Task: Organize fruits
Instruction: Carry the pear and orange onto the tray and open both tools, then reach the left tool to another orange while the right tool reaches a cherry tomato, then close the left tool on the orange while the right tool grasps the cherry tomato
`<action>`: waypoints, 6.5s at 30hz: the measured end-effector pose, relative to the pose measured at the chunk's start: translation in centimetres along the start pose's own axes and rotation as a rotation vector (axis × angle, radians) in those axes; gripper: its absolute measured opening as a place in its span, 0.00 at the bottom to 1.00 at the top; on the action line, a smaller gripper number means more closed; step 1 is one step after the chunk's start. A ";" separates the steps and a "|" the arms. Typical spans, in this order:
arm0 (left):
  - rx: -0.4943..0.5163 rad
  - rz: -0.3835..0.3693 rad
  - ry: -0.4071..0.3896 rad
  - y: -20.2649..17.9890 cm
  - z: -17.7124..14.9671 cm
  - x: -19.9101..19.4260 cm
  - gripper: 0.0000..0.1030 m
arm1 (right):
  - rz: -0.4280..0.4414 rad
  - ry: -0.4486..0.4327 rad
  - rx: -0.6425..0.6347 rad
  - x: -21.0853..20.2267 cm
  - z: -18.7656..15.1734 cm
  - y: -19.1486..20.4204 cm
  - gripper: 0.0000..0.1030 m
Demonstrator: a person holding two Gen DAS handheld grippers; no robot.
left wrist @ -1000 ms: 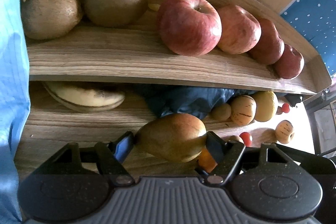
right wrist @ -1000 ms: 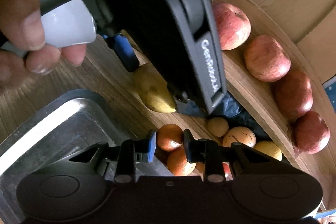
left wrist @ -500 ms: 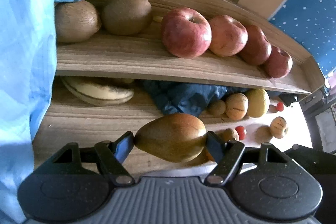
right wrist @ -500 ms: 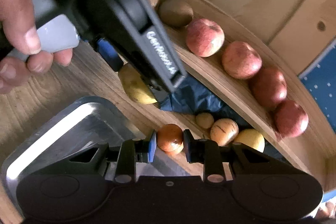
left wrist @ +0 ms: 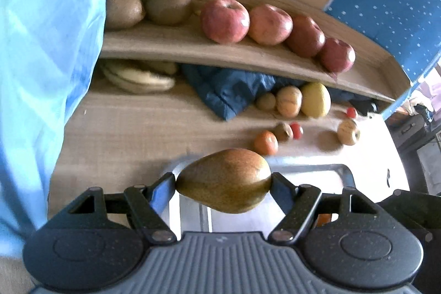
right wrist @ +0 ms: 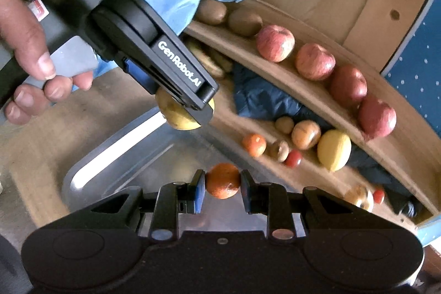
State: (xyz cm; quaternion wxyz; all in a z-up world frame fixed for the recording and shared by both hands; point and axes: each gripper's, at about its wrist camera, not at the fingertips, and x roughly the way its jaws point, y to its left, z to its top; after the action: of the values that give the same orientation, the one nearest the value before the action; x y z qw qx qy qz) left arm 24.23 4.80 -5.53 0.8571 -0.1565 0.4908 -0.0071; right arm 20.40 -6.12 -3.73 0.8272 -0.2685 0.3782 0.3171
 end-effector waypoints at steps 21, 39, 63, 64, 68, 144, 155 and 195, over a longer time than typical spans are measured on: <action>-0.051 0.050 0.030 -2.0 -10.4 -3.2 0.76 | 0.108 0.055 0.106 -2.4 -7.1 2.2 0.28; -0.047 0.072 0.059 -2.6 -11.9 -3.2 0.76 | 0.127 0.097 0.184 -2.1 -8.0 1.3 0.28; 0.106 0.054 -0.051 -6.5 -12.4 -6.6 0.97 | 0.079 0.030 0.260 -6.3 -10.3 -0.6 0.85; 0.117 0.052 -0.057 -6.7 -12.6 -6.8 0.98 | 0.075 0.028 0.270 -6.7 -10.5 -0.8 0.86; 0.151 0.045 -0.062 -7.1 -13.6 -7.8 1.00 | 0.070 0.025 0.313 -8.0 -11.5 -1.3 0.96; 0.280 0.071 0.117 -5.8 5.9 9.1 0.94 | -0.152 0.075 0.185 6.4 -2.8 -10.6 0.88; 0.256 0.025 0.168 -5.5 6.4 10.4 0.80 | -0.105 0.080 0.136 9.4 -1.4 -11.2 0.70; 0.259 -0.050 0.156 -5.9 6.3 10.1 0.32 | -0.009 0.055 0.166 11.4 0.0 -11.2 0.24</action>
State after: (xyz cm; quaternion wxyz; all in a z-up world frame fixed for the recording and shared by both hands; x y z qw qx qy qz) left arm 35.65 -0.87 -9.42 0.8291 -0.0556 0.5466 -0.1037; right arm 34.41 -9.81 -10.52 0.8373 -0.2094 0.4246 0.2736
